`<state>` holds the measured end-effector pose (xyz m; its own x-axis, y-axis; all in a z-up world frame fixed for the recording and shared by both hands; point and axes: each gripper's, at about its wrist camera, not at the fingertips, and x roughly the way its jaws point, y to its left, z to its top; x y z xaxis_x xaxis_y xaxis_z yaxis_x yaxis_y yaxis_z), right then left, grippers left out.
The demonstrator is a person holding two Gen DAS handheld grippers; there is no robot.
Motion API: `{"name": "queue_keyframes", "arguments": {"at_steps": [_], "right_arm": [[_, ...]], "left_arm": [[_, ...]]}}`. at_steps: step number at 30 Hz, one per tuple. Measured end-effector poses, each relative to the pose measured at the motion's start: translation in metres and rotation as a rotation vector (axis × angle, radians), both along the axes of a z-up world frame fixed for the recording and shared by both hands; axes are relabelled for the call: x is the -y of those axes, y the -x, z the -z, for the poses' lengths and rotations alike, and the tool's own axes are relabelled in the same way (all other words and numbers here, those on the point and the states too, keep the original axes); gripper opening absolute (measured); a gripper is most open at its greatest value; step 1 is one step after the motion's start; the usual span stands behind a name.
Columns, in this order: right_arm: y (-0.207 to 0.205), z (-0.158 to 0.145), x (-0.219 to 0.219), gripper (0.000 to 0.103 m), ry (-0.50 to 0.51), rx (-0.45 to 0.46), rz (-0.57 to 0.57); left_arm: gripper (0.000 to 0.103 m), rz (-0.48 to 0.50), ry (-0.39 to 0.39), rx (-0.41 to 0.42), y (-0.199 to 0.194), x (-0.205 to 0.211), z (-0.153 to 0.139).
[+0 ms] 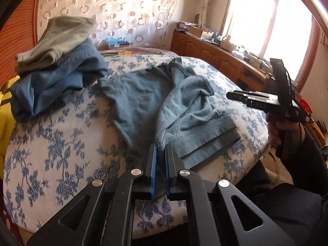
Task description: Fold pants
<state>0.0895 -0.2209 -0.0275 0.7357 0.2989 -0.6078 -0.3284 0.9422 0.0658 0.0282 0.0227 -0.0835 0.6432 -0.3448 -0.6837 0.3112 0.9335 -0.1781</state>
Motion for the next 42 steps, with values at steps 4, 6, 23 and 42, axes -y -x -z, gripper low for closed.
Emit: {"name": "queue_keyframes", "arguments": {"at_steps": [4, 6, 23, 42], "right_arm": [[-0.006, 0.003, -0.005, 0.045, 0.012, -0.006, -0.014], [-0.007, 0.004, -0.010, 0.045, 0.015, -0.011, -0.018], [0.056, 0.011, -0.011, 0.045, -0.044, -0.045, -0.124], [0.061, 0.017, -0.043, 0.030, 0.002, -0.046, -0.201]], "left_arm": [[0.008, -0.023, -0.004, -0.009, 0.004, -0.005, 0.005], [0.008, -0.030, -0.005, -0.011, 0.004, -0.008, 0.006], [0.051, -0.077, -0.047, -0.031, -0.006, -0.015, 0.016], [0.078, -0.111, -0.084, -0.036, -0.009, -0.017, 0.028]]}}
